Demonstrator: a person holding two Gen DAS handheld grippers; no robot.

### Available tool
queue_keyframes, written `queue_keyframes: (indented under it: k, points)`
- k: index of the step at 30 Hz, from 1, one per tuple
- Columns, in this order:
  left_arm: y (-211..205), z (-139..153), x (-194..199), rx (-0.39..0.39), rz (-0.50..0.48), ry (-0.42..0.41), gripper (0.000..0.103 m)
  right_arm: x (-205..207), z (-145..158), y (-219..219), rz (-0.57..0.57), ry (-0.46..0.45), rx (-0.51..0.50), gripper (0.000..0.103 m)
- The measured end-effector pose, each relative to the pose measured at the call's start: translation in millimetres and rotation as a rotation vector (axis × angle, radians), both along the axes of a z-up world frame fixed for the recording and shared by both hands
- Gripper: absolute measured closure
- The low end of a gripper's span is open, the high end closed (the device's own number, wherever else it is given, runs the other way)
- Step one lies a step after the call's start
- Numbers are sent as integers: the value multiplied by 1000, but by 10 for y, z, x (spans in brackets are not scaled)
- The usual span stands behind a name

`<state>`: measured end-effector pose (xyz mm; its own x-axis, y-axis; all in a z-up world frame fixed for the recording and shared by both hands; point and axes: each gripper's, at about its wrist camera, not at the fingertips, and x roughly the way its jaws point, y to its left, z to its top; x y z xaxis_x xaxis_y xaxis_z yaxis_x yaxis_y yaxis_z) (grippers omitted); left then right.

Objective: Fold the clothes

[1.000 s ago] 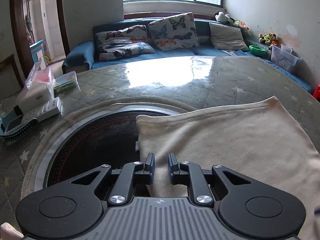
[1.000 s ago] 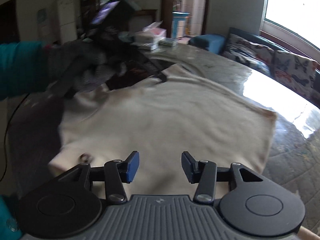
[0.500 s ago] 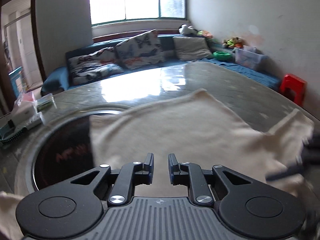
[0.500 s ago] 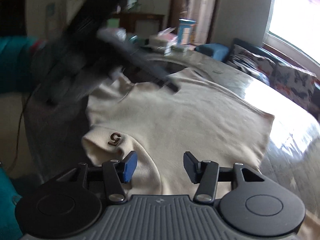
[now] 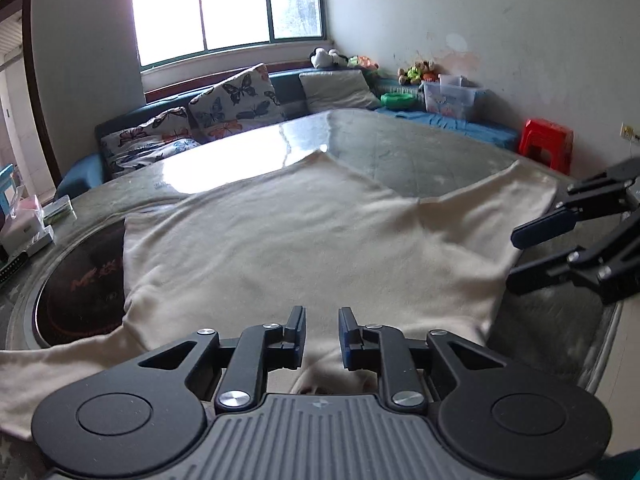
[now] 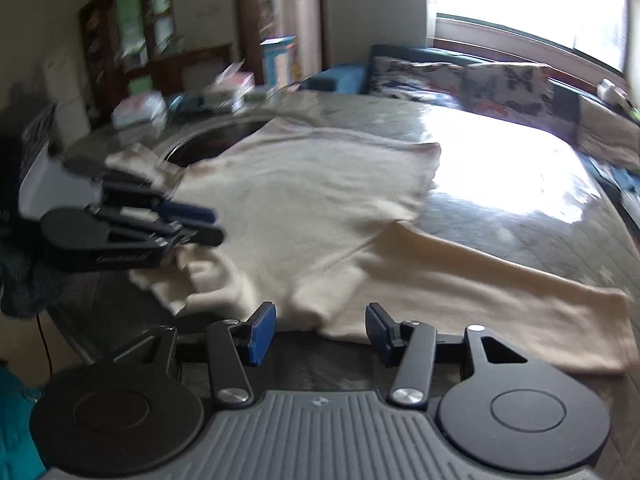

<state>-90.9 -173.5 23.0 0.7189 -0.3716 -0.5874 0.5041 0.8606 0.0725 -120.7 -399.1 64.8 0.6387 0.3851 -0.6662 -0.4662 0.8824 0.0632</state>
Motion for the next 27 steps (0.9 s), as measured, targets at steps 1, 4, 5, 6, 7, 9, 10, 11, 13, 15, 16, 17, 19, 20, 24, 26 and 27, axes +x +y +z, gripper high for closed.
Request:
queue_keyframes:
  k: [1, 4, 5, 6, 7, 9, 10, 11, 13, 15, 16, 17, 19, 20, 24, 26, 27]
  points:
    - [-28, 25, -16, -4, -9, -9, 83, -3, 12, -71, -25, -1, 18, 52]
    - [-152, 85, -54, -20, -50, -23, 83, 37, -6, -405, -186, -6, 25, 53]
    - [-203, 95, -65, -26, -65, -23, 83, 47, -23, -487, -223, -9, 19, 53]
    - [-257, 97, -74, -29, -79, -21, 83, 56, -39, -562, -256, -12, 13, 53]
    - [-308, 90, -83, -32, -93, -18, 83, 67, -76, -707, -327, -12, 4, 53]
    - [-405, 65, -107, -33, -117, -11, 83, 92, -145, -971, -458, -11, -6, 53]
    - [-452, 52, -119, -33, -128, -8, 83, 107, -175, -1064, -506, -13, -10, 54]
    - [-490, 39, -132, -31, -138, -6, 83, 122, -205, -1156, -553, -15, -14, 55]
    - [-548, 16, -149, -26, -149, -2, 83, 164, -248, -1310, -616, -12, -2, 57]
    - [-591, -1, -163, -23, -157, 4, 83, 228, -302, -1488, -684, -4, 29, 59]
    - [-602, -9, -169, -21, -160, 6, 83, 251, -318, -1538, -700, -6, 42, 60]
    - [-613, -16, -172, -16, -162, 8, 83, 273, -334, -1586, -715, -9, 55, 61]
    - [-631, -28, -175, -8, -166, 11, 83, 310, -347, -1611, -721, -18, 53, 66]
    - [-635, -28, -178, -6, -167, 13, 83, 325, -350, -1614, -722, -22, 49, 70]
    - [-663, -44, -180, 3, -174, 19, 83, 380, -326, -1588, -702, -39, 6, 94]
    - [-675, -51, -193, 9, -180, 20, 83, 457, -252, -1561, -705, -69, -19, 95]
    - [-680, -57, -197, 13, -182, 20, 83, 478, -208, -1562, -704, -83, -22, 95]
